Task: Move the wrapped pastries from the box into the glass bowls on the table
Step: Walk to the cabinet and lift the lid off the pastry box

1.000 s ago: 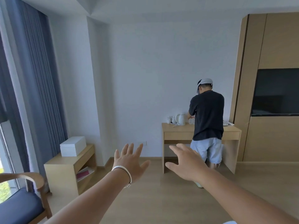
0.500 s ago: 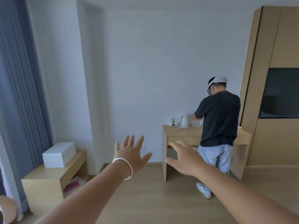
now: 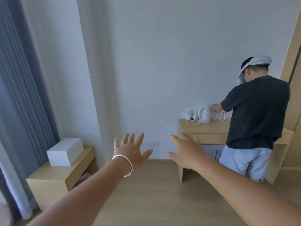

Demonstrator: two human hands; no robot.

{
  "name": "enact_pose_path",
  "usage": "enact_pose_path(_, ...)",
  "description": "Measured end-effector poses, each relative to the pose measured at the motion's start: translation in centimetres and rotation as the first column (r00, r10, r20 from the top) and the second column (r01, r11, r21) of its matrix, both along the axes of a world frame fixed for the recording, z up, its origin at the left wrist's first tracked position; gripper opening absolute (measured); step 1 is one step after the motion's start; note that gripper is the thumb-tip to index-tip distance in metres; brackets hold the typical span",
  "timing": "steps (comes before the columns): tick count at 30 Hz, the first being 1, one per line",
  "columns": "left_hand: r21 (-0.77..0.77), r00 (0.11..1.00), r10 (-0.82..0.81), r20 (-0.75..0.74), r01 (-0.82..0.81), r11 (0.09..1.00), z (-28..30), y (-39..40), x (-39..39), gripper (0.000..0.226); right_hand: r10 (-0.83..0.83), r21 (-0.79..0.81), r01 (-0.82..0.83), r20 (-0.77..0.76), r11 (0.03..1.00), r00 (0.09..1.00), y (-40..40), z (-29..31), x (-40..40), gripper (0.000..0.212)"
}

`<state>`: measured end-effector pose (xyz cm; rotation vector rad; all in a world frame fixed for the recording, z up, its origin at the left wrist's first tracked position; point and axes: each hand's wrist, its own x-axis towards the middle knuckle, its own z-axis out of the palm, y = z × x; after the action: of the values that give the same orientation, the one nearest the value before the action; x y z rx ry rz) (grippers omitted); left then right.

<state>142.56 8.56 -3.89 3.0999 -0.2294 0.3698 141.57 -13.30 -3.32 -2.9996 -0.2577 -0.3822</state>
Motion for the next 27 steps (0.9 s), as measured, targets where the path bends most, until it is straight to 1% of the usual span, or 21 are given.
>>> enact_pose_path(4, -0.015, 1.000, 0.025, 0.005, -0.025, 1.000, 0.6, -0.9, 7.7, 0.074, 0.022, 0.030, -0.021, -0.036, 0.999, 0.999, -0.9, 0.0, 9.1, 0.069)
enact_pose_path(9, -0.031, 0.999, 0.045, 0.009, -0.045, 0.998, 1.2, -2.0, 17.0, 0.074, 0.057, 0.056, -0.055, -0.043, 0.997, 0.997, -2.1, 0.5, 19.0, 0.069)
enact_pose_path(19, -0.013, 0.999, 0.032, -0.006, -0.032, 0.999, -0.7, -2.8, 31.0, 0.074, 0.059, 0.054, -0.055, -0.071, 0.997, 0.996, -3.3, -0.6, 32.5, 0.069)
enact_pose_path(27, 0.007, 0.999, 0.043, 0.033, -0.043, 0.999, -1.8, -1.2, 43.8, 0.075, 0.046, 0.025, -0.044, -0.099, 0.999, 0.994, -0.7, -0.9, 44.6, 0.071)
